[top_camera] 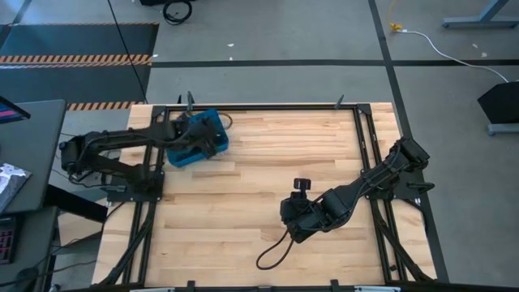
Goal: Pick and place USB-C Cables
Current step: Put the black charger cable into the blue bin
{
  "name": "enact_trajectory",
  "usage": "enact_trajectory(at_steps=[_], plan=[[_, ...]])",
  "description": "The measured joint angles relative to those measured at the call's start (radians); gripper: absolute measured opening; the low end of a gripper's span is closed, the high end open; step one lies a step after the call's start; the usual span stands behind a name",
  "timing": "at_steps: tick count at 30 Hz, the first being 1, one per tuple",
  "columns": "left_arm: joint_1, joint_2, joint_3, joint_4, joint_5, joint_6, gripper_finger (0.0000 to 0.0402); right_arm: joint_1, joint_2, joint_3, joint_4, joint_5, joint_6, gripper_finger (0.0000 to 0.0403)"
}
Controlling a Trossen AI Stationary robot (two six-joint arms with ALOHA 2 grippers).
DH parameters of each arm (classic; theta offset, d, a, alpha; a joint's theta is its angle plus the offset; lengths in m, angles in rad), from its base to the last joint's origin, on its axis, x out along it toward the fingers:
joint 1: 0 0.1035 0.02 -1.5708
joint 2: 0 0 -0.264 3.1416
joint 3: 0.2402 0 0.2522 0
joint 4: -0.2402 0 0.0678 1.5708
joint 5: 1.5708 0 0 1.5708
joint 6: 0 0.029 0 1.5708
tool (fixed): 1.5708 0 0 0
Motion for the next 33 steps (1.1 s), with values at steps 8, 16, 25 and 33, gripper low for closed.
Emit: enact_trajectory(at_steps=[8,16,25,33], plan=[[0.175,0.005,0.000,-0.011,0.138,0.197,0.0054,-0.003,0.000,0.000,0.027,-0.006,-0.052,0.0146],[0.264,0.019,0.000,-0.010,0.177,0.318,0.0054,-0.007,0.000,0.000,0.075,-0.037,-0.132,0.0146],[0.295,0.172,-0.002,-0.027,0.184,0.345,0.0054,-0.030,0.000,0.000,0.146,-0.038,-0.209,0.0146],[0.295,0.234,-0.002,-0.019,0.138,0.369,0.0054,-0.063,0.000,0.000,0.146,-0.043,-0.234,0.0146]])
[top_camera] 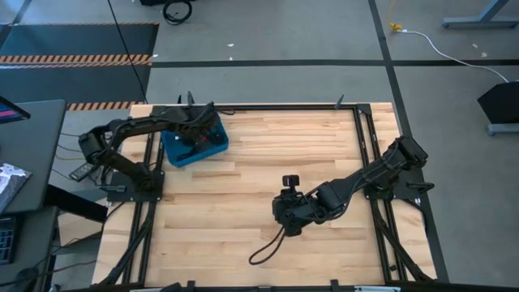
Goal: Pick and place USB-C Cables
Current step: Put the black charger cable into the blue bin, then move the blue bin to the center of the table
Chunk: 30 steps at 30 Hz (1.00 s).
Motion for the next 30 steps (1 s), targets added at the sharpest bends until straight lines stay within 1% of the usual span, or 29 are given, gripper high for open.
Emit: enact_trajectory(at_steps=[2,6,9,14,18,20,25,28,30], plan=[[-0.001,0.000,0.000,0.010,-0.001,0.015,0.0061,-0.008,0.000,0.000,0.000,-0.013,-0.011,0.0146],[-0.004,0.000,0.000,0.013,-0.002,0.066,0.0088,-0.022,0.000,0.000,0.000,-0.022,-0.027,0.0146],[-0.008,0.000,0.000,0.048,-0.009,0.106,0.0104,-0.031,0.001,0.000,0.000,-0.022,-0.029,0.0146],[-0.009,0.000,0.001,0.137,-0.018,0.133,0.0126,-0.040,0.001,0.000,0.000,-0.022,-0.028,0.0146],[-0.010,0.000,0.002,0.133,-0.025,0.135,0.0145,-0.041,0.001,-0.005,0.012,-0.035,-0.028,0.0146],[-0.013,0.000,0.002,0.111,-0.053,0.135,0.0154,-0.040,0.001,-0.021,0.030,-0.049,-0.028,0.0146],[-0.054,-0.015,0.004,0.008,-0.200,0.104,0.0166,-0.042,0.002,-0.073,0.061,-0.082,-0.027,0.0146],[-0.095,-0.019,0.048,-0.116,-0.213,0.020,0.0165,-0.046,0.002,-0.090,0.067,-0.087,-0.028,0.0146],[-0.129,-0.032,0.086,-0.202,-0.184,-0.040,0.0163,-0.053,0.002,-0.095,0.069,-0.087,-0.031,0.0146]])
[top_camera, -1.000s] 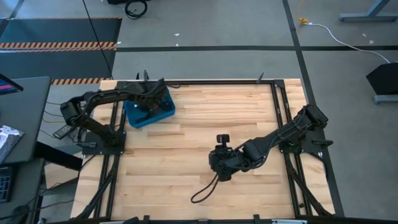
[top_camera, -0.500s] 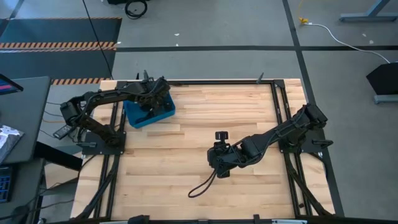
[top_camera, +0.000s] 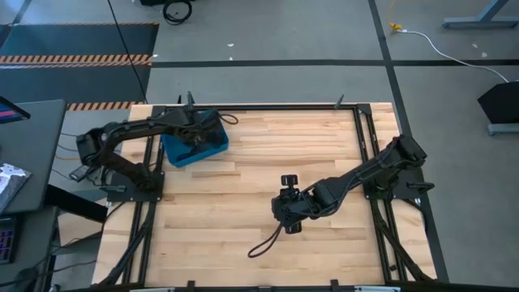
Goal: Pick and place USB-C Cables
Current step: Move the blue bin to the center of the table
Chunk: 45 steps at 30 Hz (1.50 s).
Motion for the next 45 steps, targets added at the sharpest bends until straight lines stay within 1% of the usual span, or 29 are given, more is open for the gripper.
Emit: enact_trajectory(at_steps=[2,6,7,8,12,16,18,21,25,30,34,38,40,45], plan=[[-0.035,-0.019,0.032,-0.038,0.078,-0.053,0.0160,-0.006,0.000,0.000,0.003,0.000,-0.001,0.0146],[-0.098,-0.087,0.044,-0.062,0.341,-0.066,0.0154,-0.014,0.000,0.000,0.009,-0.010,0.000,0.0146],[-0.110,-0.103,0.044,-0.072,0.377,-0.068,0.0153,-0.014,0.000,0.000,0.014,-0.012,0.002,0.0146],[-0.121,-0.115,0.044,-0.085,0.390,-0.081,0.0153,-0.013,0.000,0.000,0.016,-0.015,0.004,0.0146],[-0.124,-0.140,0.045,-0.133,0.391,-0.148,0.0151,-0.011,0.000,0.000,0.033,-0.049,0.006,0.0146],[-0.116,-0.128,0.043,-0.192,0.400,-0.201,0.0157,-0.010,0.000,0.000,0.048,-0.104,0.020,0.0146],[-0.116,-0.122,0.042,-0.189,0.411,-0.210,0.0162,-0.010,0.000,-0.001,0.047,-0.122,0.030,0.0146],[-0.115,-0.124,0.043,-0.183,0.420,-0.213,0.0169,-0.010,0.000,-0.001,0.045,-0.130,0.036,0.0146],[-0.116,-0.124,0.043,-0.183,0.456,-0.221,0.0179,-0.009,0.000,-0.001,0.044,-0.137,0.039,0.0146],[-0.126,-0.124,0.035,-0.177,0.464,-0.227,0.0183,-0.009,0.000,-0.001,0.044,-0.136,0.034,0.0146],[-0.124,-0.124,-0.058,-0.160,0.473,-0.233,0.0183,-0.009,0.000,-0.001,0.044,-0.136,0.037,0.0146],[-0.113,-0.123,-0.156,-0.150,0.424,-0.228,0.0183,-0.009,0.000,-0.001,0.045,-0.137,0.036,0.0146],[-0.108,-0.124,-0.177,-0.133,0.395,-0.231,0.0183,-0.009,0.000,-0.001,0.048,-0.136,0.032,0.0147],[-0.107,-0.124,-0.225,-0.018,0.395,-0.221,0.0182,-0.011,0.000,-0.001,0.066,-0.137,0.032,0.0147]])
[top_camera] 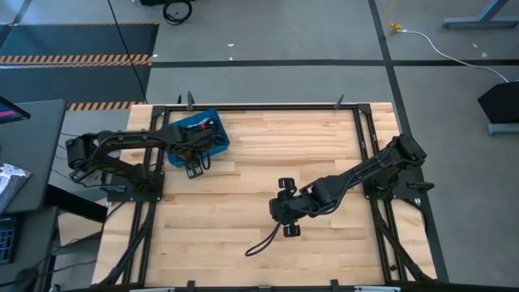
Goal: Pick and place USB-C Cables
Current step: Move the blue bin to the center of the table
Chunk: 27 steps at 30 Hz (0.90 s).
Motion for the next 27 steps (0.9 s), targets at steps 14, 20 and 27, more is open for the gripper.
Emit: enact_trajectory(at_steps=[14,20,27], plan=[[-0.012,0.008,-0.060,0.044,0.013,0.000,0.0096,-0.002,0.000,0.000,0.000,0.000,-0.026,0.0146],[-0.048,0.007,-0.059,0.046,0.026,0.001,0.0033,-0.007,0.000,0.000,0.000,0.000,-0.027,0.0147],[-0.103,0.007,-0.059,0.046,0.029,0.001,0.0016,-0.007,0.000,0.000,0.000,0.000,-0.028,0.0146]])
